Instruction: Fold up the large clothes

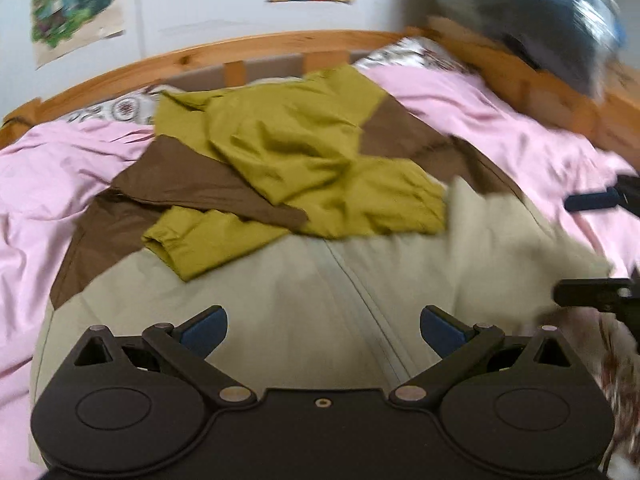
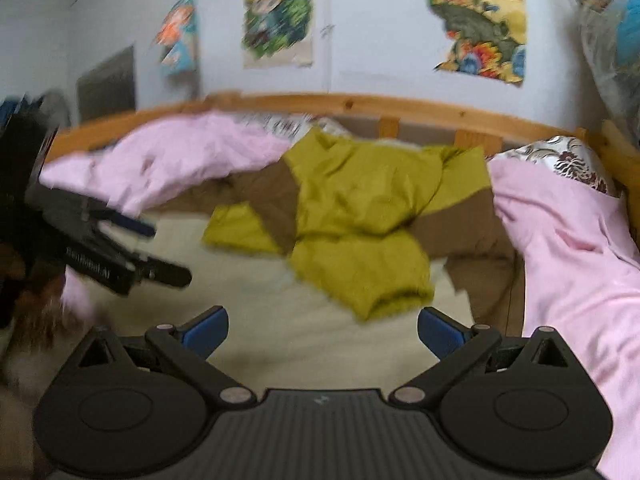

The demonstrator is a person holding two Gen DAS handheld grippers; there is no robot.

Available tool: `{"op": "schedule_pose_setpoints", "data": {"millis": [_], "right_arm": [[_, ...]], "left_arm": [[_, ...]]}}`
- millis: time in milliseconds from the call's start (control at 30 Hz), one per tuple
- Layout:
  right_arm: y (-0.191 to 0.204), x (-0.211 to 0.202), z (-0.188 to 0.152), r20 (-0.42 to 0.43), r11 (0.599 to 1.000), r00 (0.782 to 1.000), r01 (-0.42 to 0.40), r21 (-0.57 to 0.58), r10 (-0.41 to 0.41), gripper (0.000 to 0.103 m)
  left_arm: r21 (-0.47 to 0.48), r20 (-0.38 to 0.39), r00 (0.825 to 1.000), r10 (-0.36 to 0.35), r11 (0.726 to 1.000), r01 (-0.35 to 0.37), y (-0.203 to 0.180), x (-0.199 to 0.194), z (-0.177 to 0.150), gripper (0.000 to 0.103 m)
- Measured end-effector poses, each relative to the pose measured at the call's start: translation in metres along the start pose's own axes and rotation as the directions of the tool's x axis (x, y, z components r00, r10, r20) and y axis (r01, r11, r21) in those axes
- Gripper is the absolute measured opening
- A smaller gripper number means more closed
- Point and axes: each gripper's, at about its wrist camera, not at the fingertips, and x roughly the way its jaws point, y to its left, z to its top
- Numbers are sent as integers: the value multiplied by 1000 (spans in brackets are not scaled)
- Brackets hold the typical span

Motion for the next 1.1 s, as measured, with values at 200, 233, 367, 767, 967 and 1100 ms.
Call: {"op": "schedule_pose_setpoints", "data": {"millis": [200,233,367,767,967,1100], "right_arm": [[26,12,-28,-121,962,992,1,-274,-35,103],[30,16,-32,-148,957,989,-18,-290,-27,103],[38,29,-46,-184,940,979,19,-341,-86,103],[20,41,-34,-120,981,988,79,-175,-101,70],[17,43,-19,-62,999,998,25,-42,-28,16],[5,38,-3,29,996,1000,6,90,-9,6]], "left_arm": [[58,-39,996,-74,995,76,-10,-7,-20,102],[63,-45,996,-83,994,85,-10,-8,-22,102],[80,-71,992,-105,991,110,-11,-9,-31,102],[167,-113,990,-89,980,107,-25,9,-39,102],[188,-77,995,-70,979,83,-37,20,-31,102],[201,-45,999,-15,979,24,-43,27,-22,102]]}}
